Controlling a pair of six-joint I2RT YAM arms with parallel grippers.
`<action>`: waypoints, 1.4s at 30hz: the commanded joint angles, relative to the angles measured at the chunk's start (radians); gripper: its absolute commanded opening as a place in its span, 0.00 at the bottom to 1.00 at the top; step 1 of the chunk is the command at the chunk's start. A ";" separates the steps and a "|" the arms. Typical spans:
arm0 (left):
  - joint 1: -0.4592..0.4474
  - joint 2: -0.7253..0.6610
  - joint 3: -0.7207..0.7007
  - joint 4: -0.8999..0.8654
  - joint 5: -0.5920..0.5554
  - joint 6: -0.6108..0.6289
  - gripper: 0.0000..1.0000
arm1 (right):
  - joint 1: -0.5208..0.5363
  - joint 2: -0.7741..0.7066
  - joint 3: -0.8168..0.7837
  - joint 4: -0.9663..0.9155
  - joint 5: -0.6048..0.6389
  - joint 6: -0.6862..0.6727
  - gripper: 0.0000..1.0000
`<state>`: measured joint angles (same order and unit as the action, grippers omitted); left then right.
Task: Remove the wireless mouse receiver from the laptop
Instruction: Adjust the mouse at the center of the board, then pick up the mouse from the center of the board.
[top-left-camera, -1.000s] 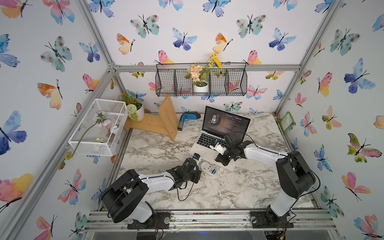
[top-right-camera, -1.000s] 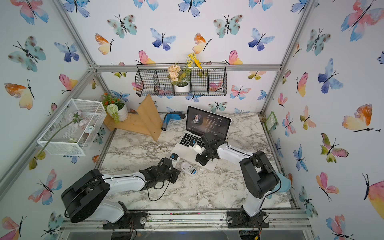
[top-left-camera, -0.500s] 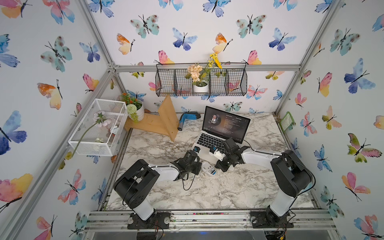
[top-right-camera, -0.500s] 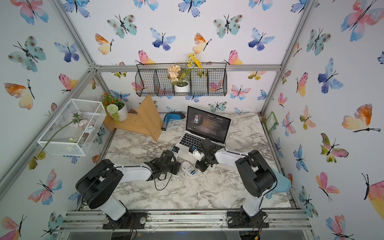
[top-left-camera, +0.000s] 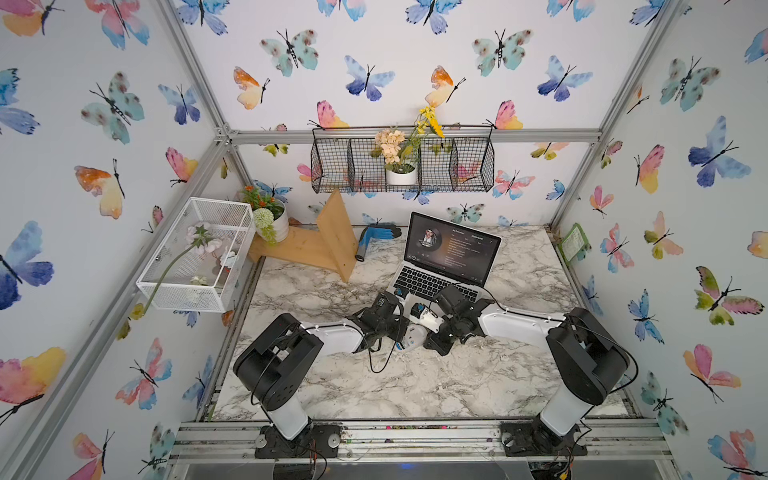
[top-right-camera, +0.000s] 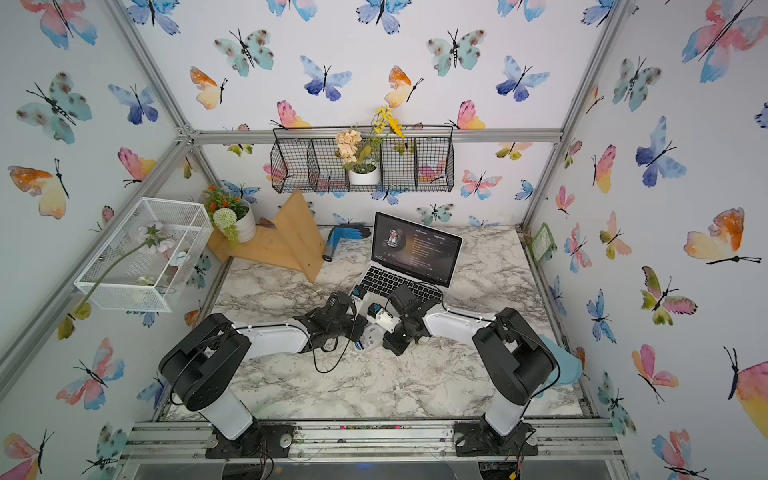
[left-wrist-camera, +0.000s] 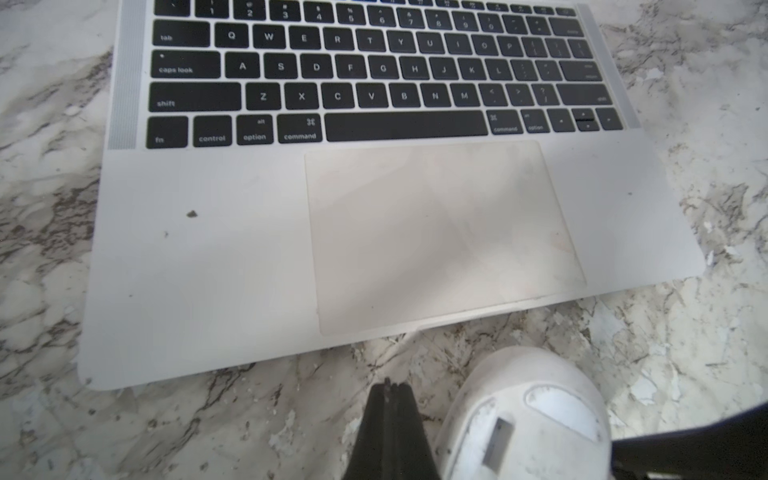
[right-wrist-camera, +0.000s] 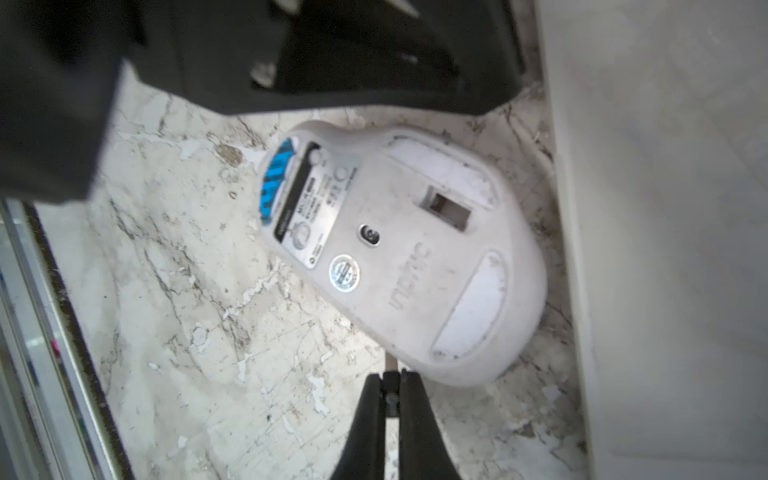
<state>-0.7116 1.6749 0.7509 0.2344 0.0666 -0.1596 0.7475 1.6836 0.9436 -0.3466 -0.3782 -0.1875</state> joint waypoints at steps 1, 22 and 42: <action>0.025 -0.033 -0.026 0.015 0.048 0.010 0.00 | 0.019 -0.041 -0.002 0.016 -0.052 -0.004 0.02; 0.048 -0.574 -0.380 0.215 0.095 0.338 0.99 | -0.076 -0.277 0.088 -0.051 -0.182 -0.027 0.02; -0.011 -0.246 -0.440 0.452 0.170 0.277 0.99 | -0.232 -0.510 0.038 0.064 -0.442 -0.014 0.02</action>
<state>-0.7158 1.3819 0.3023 0.5816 0.2584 0.1284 0.5220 1.2026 0.9951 -0.3347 -0.7258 -0.2035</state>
